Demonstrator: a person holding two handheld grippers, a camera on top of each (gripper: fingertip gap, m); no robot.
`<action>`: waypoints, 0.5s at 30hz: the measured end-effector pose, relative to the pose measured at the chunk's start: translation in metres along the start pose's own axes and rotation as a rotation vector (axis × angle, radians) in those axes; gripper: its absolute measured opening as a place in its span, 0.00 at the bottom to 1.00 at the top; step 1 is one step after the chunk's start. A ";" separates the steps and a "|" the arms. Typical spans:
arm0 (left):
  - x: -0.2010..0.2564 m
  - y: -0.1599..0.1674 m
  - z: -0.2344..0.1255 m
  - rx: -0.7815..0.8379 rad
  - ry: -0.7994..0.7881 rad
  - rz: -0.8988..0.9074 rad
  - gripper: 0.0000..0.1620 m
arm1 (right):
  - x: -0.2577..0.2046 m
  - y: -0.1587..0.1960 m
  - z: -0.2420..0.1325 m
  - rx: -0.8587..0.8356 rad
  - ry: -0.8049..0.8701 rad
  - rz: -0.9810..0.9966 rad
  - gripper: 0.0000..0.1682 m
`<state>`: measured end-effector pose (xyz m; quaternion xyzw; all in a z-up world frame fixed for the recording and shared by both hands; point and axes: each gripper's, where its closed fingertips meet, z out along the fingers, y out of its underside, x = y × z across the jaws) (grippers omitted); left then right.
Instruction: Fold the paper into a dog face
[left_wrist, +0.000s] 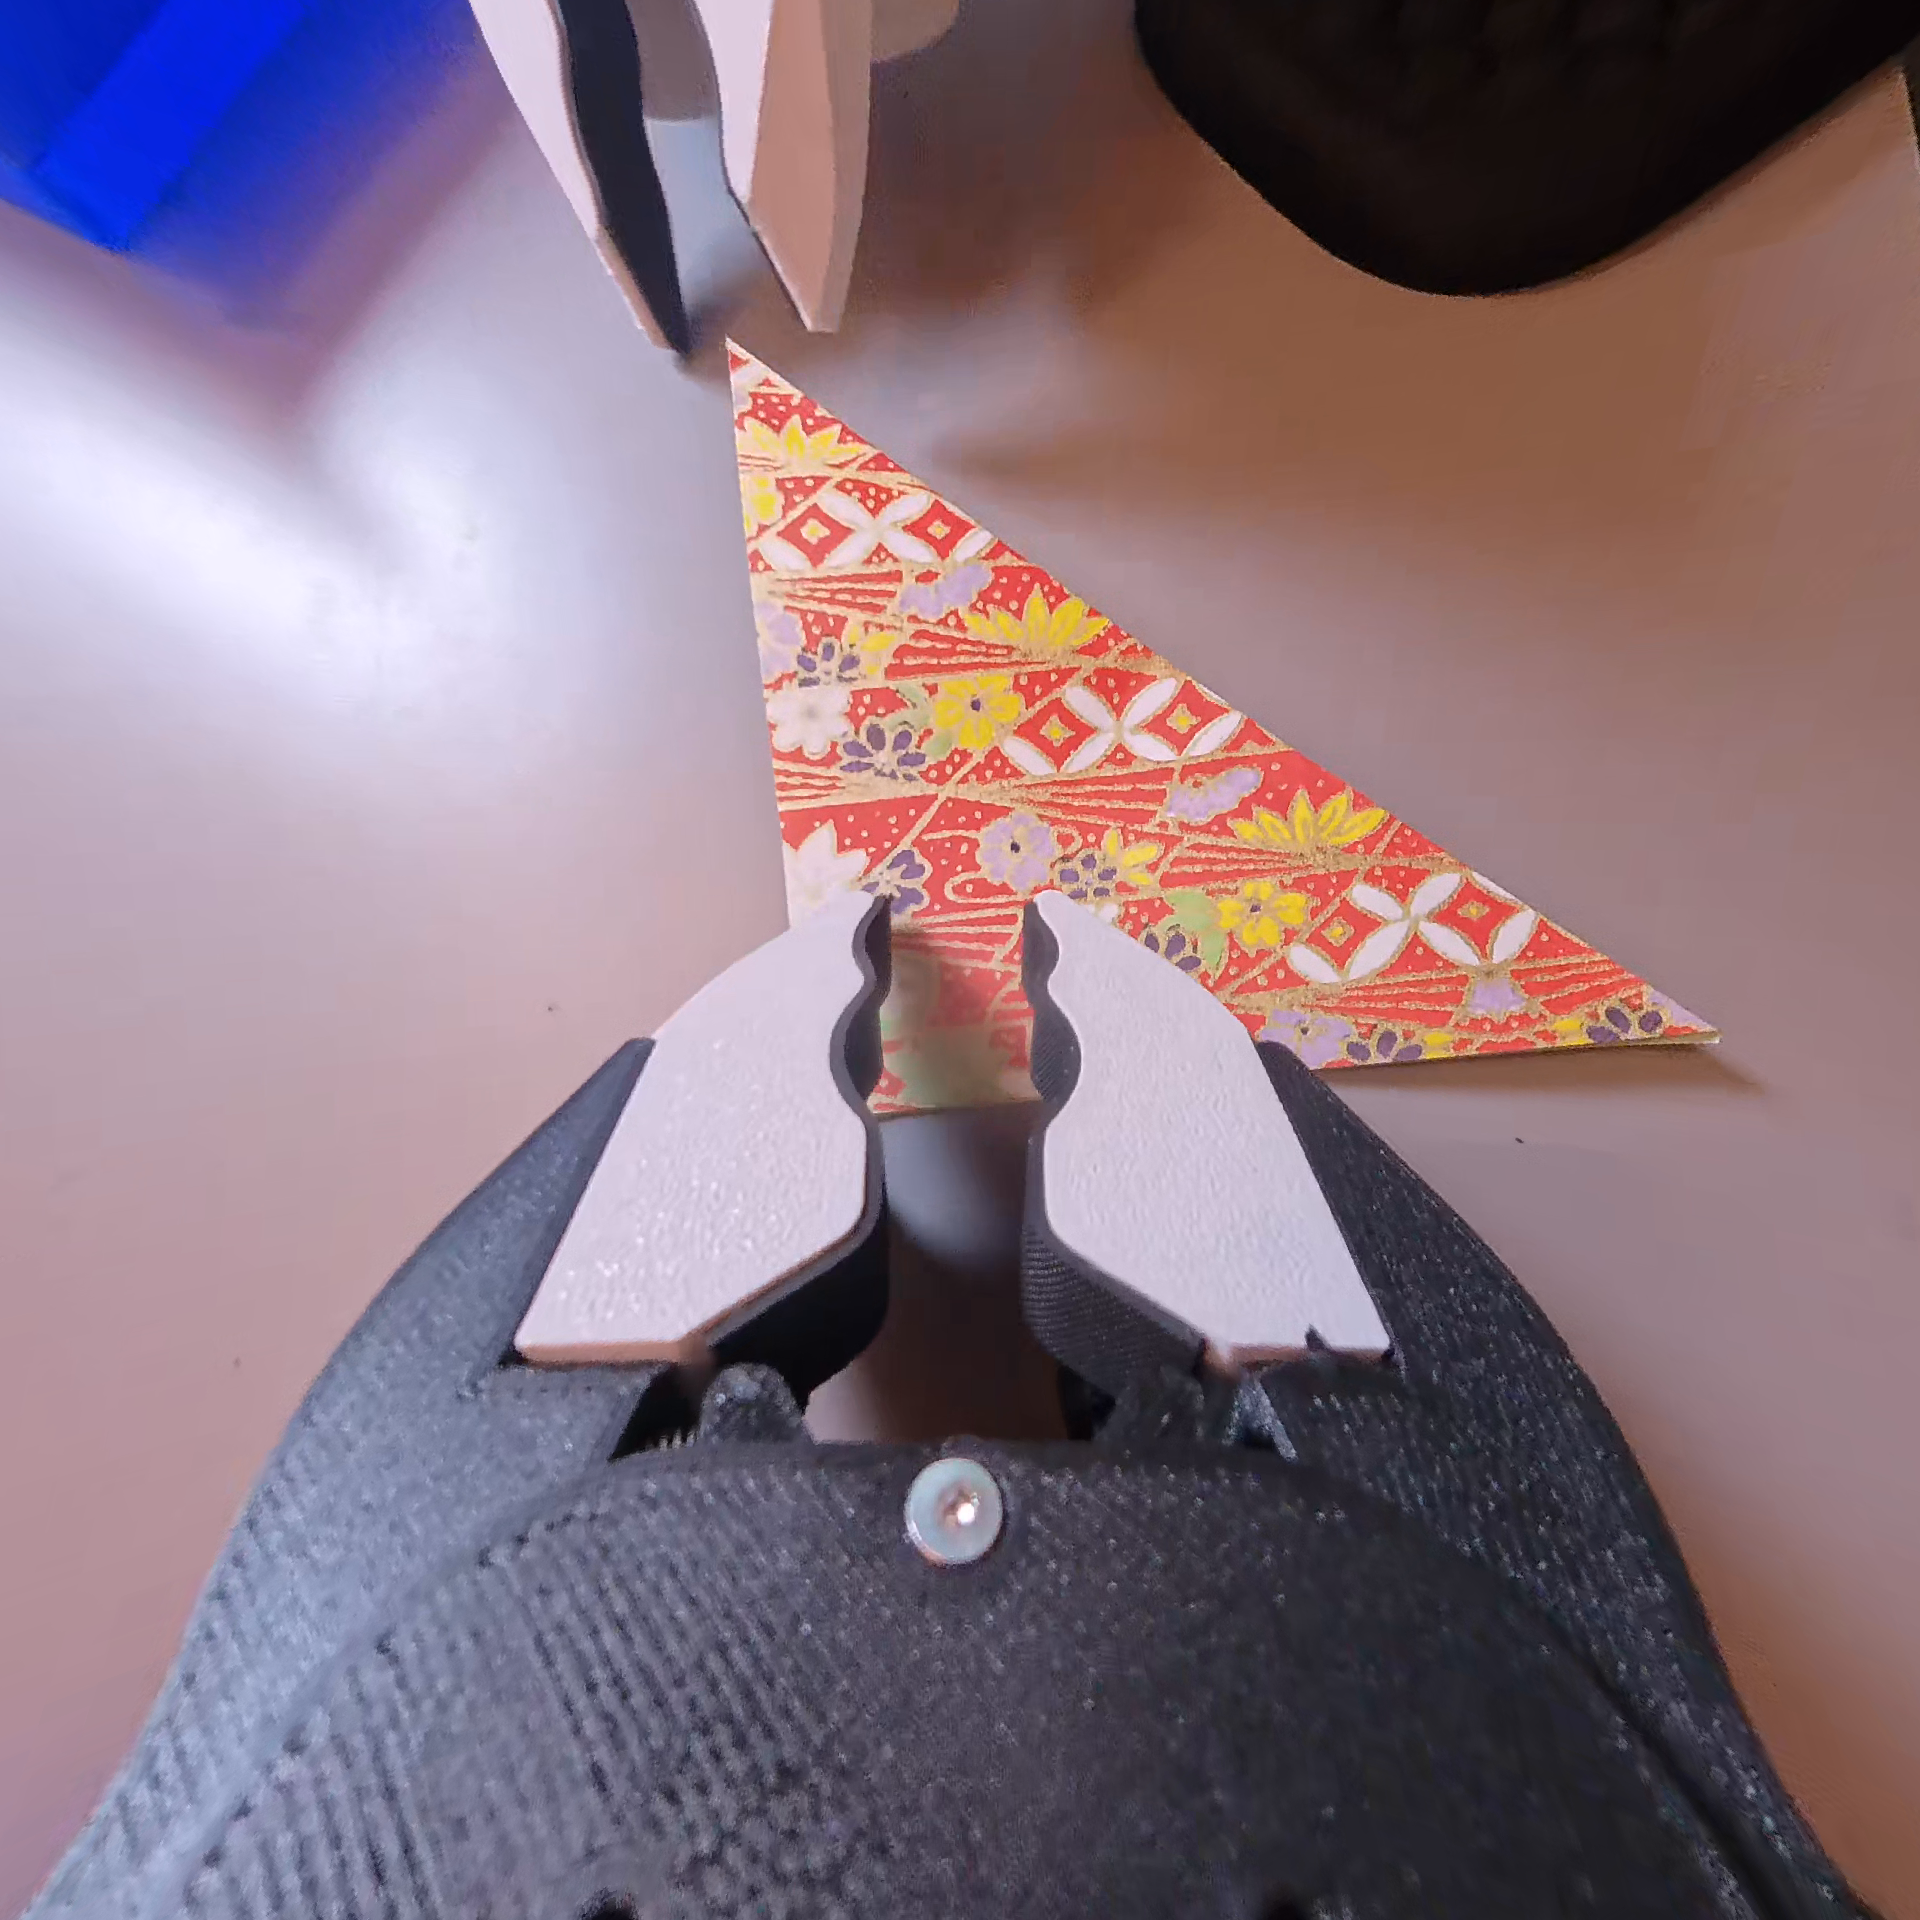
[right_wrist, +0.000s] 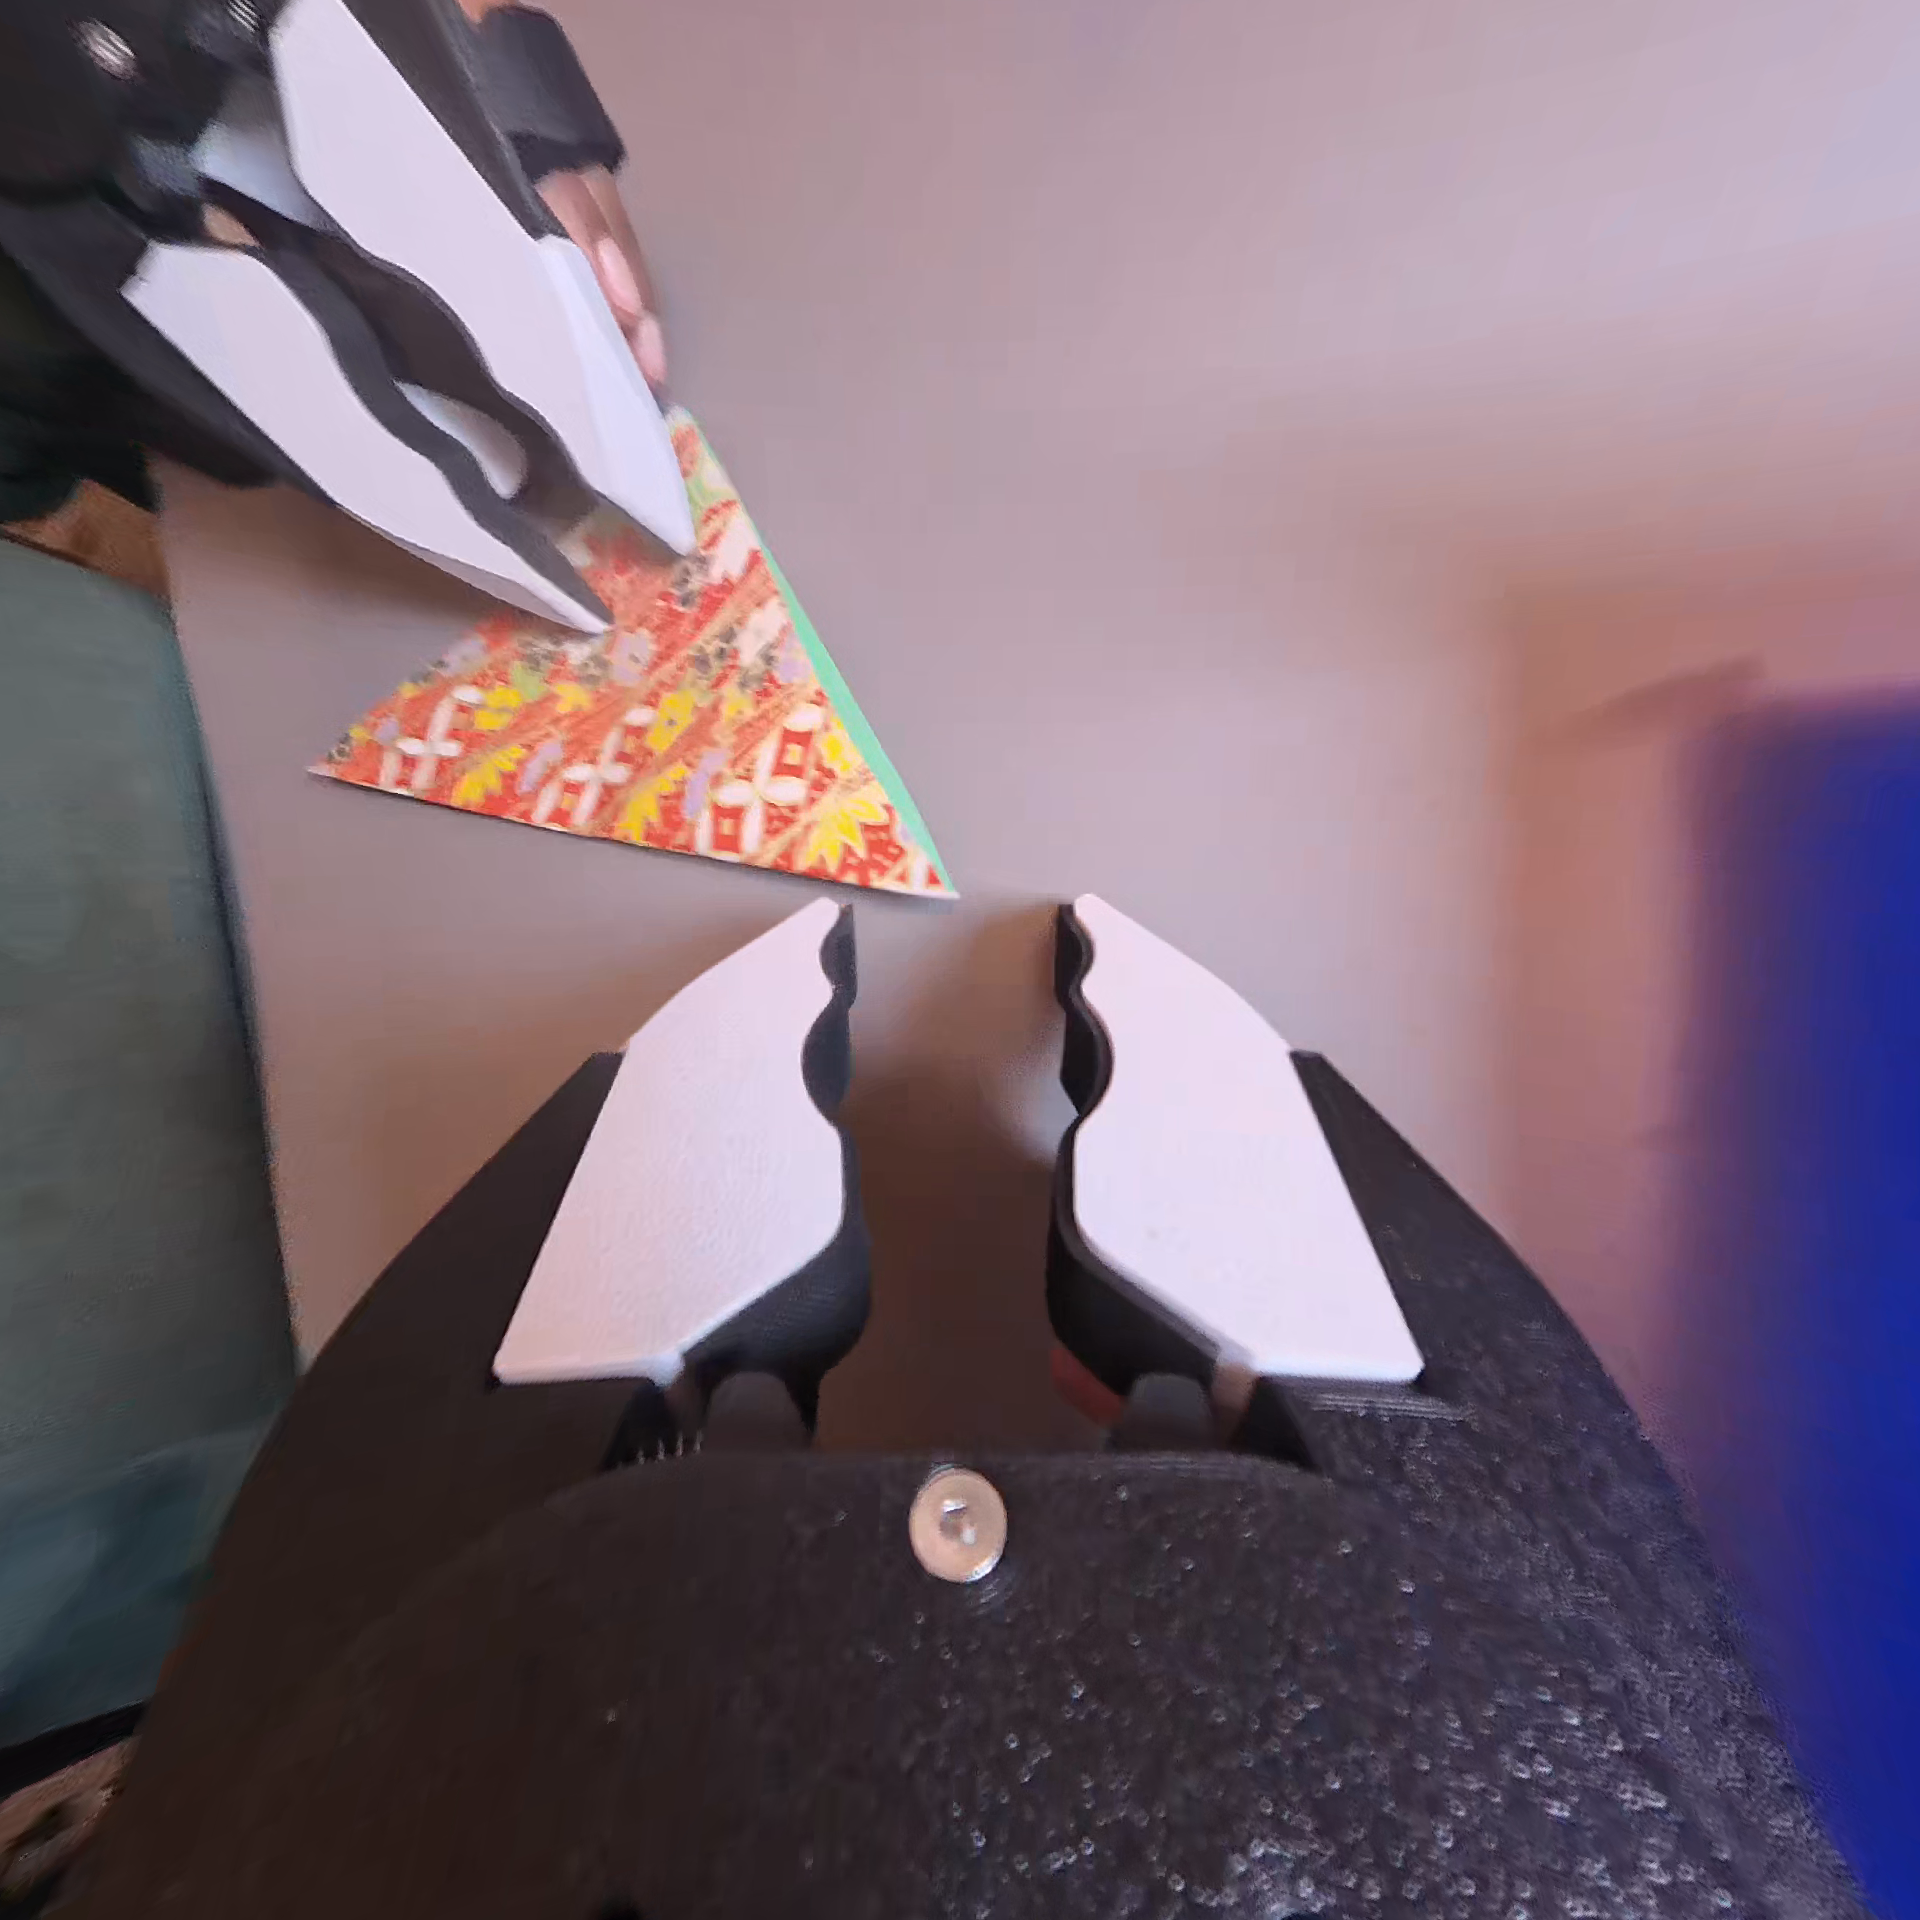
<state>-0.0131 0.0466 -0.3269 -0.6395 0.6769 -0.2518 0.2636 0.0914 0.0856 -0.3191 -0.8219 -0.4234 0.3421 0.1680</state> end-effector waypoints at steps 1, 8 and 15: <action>0.000 0.000 0.000 0.000 0.000 0.000 0.15 | -0.005 0.000 0.003 -0.004 -0.034 0.014 0.21; 0.001 0.001 -0.001 -0.006 -0.009 -0.002 0.15 | -0.018 -0.021 0.009 0.071 -0.149 0.020 0.00; 0.011 -0.009 -0.005 0.045 0.052 -0.021 0.17 | -0.021 -0.052 -0.001 0.059 -0.059 -0.255 0.00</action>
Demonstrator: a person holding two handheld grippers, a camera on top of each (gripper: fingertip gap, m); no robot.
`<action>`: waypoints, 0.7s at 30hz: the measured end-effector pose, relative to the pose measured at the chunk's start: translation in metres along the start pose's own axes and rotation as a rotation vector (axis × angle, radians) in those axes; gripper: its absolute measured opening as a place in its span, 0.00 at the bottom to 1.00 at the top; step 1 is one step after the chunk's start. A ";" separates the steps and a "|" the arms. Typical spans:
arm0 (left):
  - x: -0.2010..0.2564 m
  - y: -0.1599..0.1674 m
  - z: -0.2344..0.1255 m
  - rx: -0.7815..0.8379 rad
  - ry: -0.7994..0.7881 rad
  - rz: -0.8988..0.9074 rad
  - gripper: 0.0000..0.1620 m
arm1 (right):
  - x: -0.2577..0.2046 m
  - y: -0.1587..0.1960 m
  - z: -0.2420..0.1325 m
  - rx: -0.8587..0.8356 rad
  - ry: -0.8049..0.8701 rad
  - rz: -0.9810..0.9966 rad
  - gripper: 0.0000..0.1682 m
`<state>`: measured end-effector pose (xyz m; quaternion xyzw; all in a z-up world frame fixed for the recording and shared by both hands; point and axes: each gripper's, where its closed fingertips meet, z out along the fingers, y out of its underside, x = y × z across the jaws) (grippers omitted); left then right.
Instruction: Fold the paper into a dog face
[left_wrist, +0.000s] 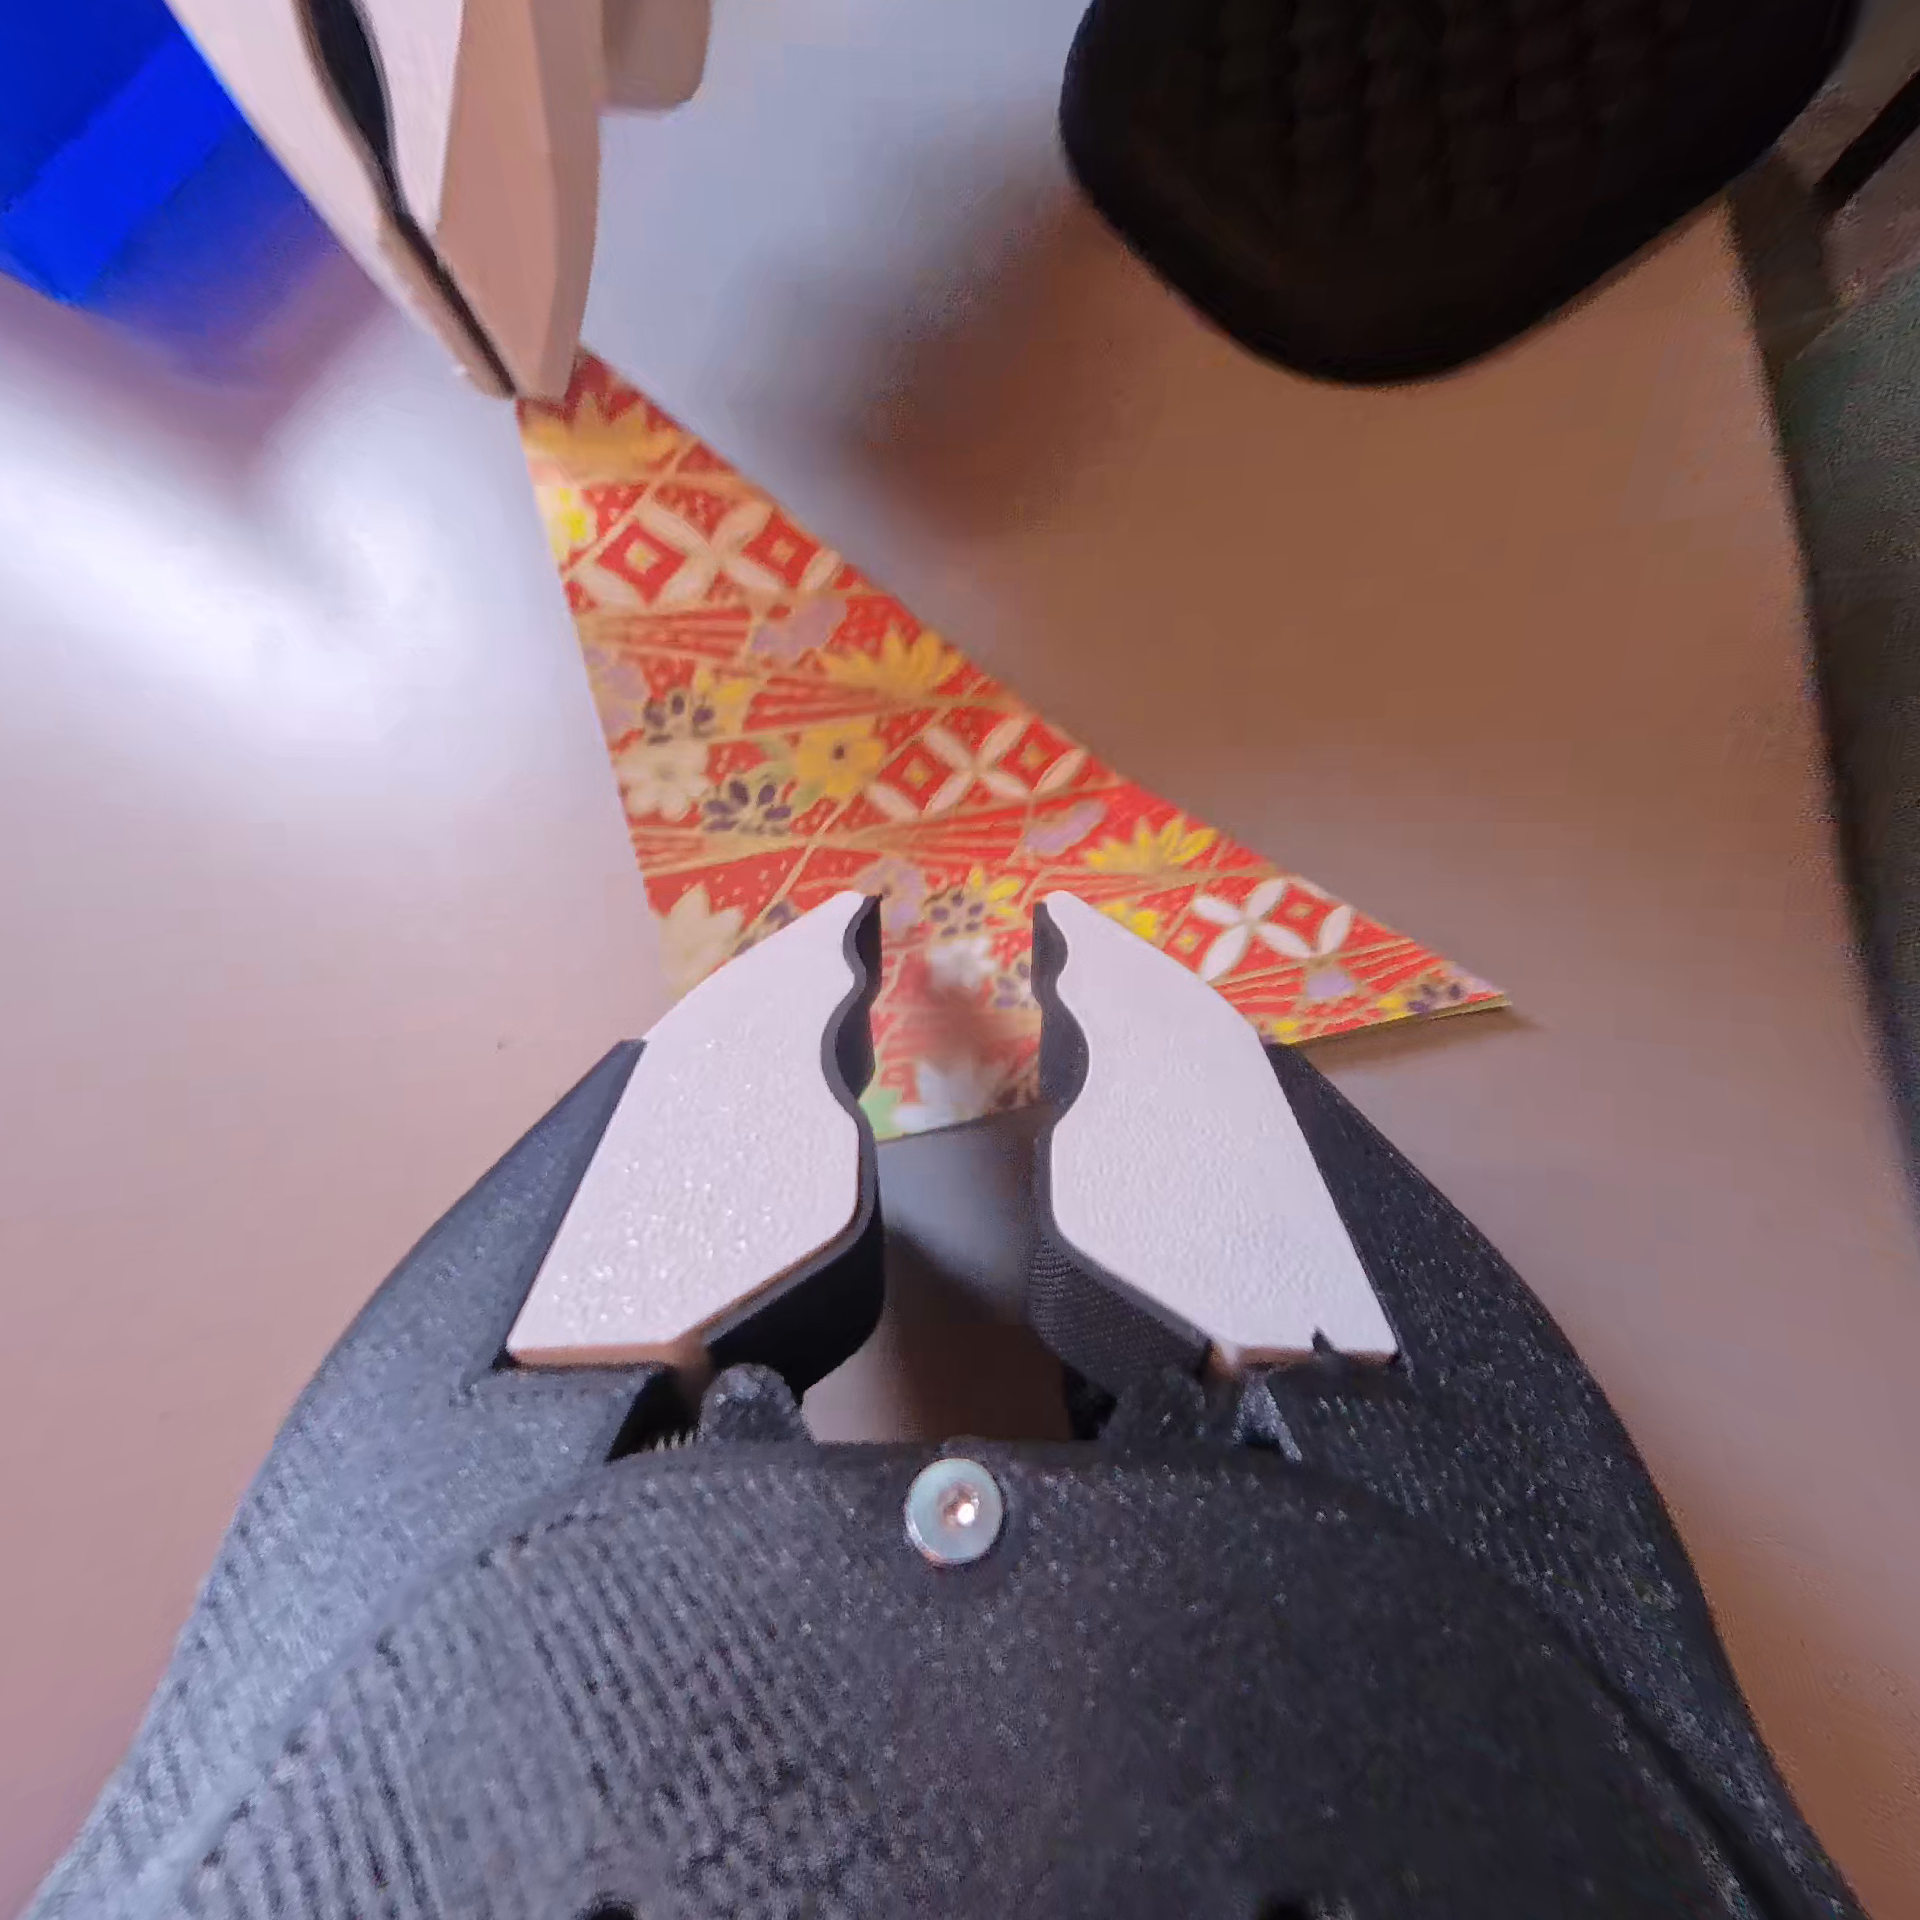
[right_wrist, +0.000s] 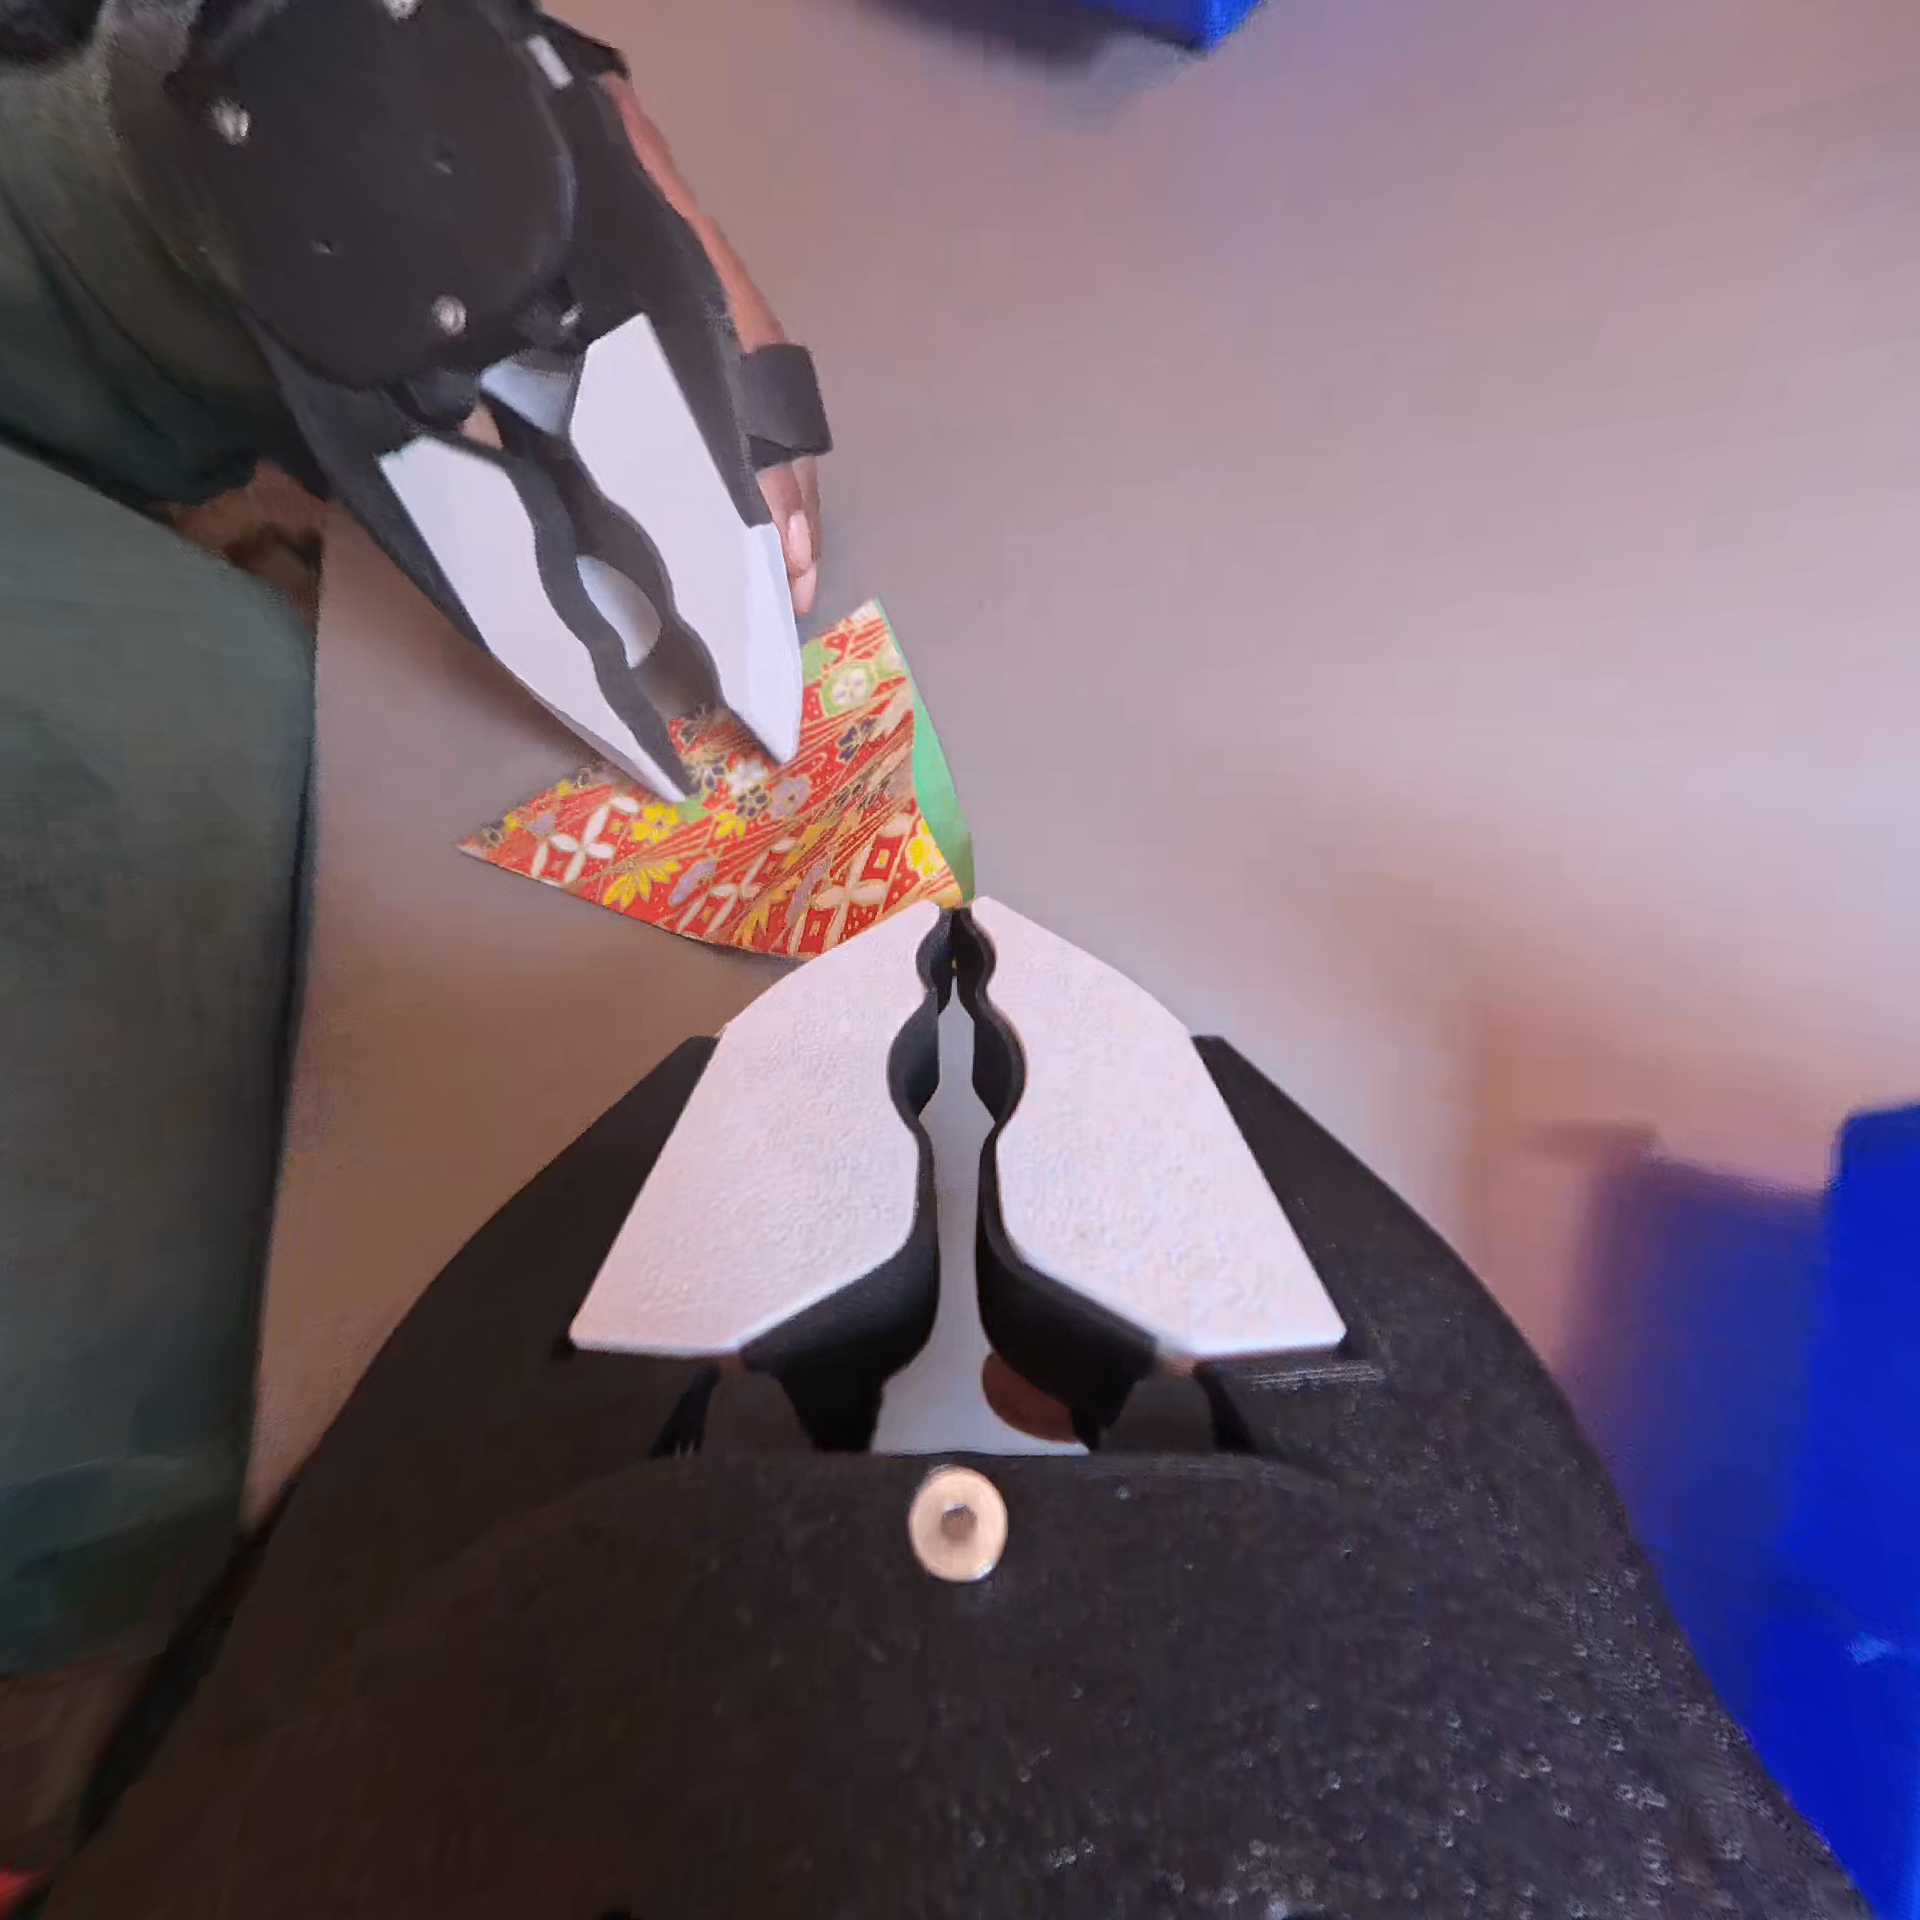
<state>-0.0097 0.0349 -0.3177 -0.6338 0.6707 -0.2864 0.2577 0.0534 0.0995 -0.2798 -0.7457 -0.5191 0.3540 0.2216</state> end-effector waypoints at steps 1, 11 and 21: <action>0.002 -0.007 -0.003 0.039 0.013 -0.006 0.17 | -0.003 -0.003 0.000 -0.026 0.007 -0.099 0.00; -0.021 -0.049 -0.015 0.271 0.104 -0.195 0.27 | -0.046 -0.051 0.018 -0.170 -0.098 -0.575 0.00; -0.082 -0.057 -0.069 0.742 -0.001 -0.657 0.00 | -0.018 -0.035 0.005 0.081 0.045 -0.091 0.32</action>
